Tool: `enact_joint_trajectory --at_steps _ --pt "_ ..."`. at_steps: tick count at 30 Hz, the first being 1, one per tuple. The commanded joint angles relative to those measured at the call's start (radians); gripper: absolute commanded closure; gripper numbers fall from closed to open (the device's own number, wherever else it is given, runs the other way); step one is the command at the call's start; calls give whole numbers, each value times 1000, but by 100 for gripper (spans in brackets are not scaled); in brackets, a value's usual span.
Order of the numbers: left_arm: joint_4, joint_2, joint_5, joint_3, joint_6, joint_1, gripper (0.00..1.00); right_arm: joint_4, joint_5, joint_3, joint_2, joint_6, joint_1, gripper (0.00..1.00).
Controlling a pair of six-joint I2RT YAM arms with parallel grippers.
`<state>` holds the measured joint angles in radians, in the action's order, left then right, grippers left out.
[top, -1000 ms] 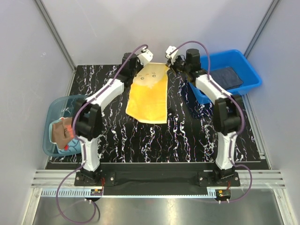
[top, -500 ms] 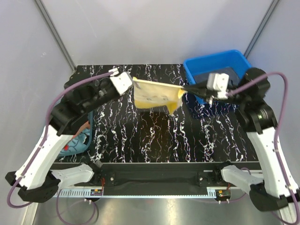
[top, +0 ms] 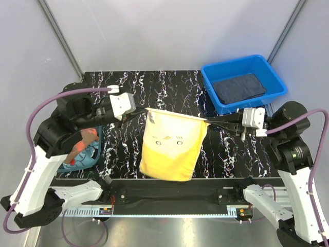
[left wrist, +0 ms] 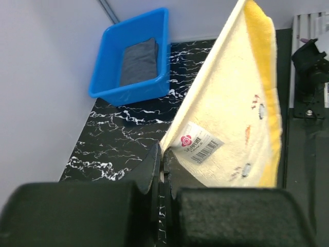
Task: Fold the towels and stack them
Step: Flatten out the crumpled towel
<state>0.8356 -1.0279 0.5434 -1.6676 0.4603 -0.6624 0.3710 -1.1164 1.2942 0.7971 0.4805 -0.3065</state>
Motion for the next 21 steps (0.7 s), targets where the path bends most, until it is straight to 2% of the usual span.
enact_joint_trajectory --at_steps 1,4,5,7,8,10,12,14,19,21 --pt "45 -75 -160 -66 47 37 100 6 110 37 91 81 20 100" --pt "-1 -204 -307 -101 70 53 100 -20 197 68 200 145 21 100" --pt "-73 -236 -385 -103 69 72 100 -38 217 85 291 156 23 100" --pt "-137 -348 -388 -92 57 165 100 -72 236 123 397 170 26 100" --pt "-235 -388 -423 -78 42 191 100 -96 240 151 506 155 27 100" --pt "-283 -504 -415 -69 52 243 100 -182 247 171 609 153 30 100" --pt "-329 -575 -415 -73 64 257 100 -289 256 182 743 138 37 100" --pt "-357 -674 -413 -75 93 268 100 -322 257 215 865 150 47 100" --pt "-355 -871 -438 -136 146 314 100 -259 285 353 1099 226 67 100" --pt "-403 -934 -486 -142 158 326 100 -231 303 413 1177 254 67 100"
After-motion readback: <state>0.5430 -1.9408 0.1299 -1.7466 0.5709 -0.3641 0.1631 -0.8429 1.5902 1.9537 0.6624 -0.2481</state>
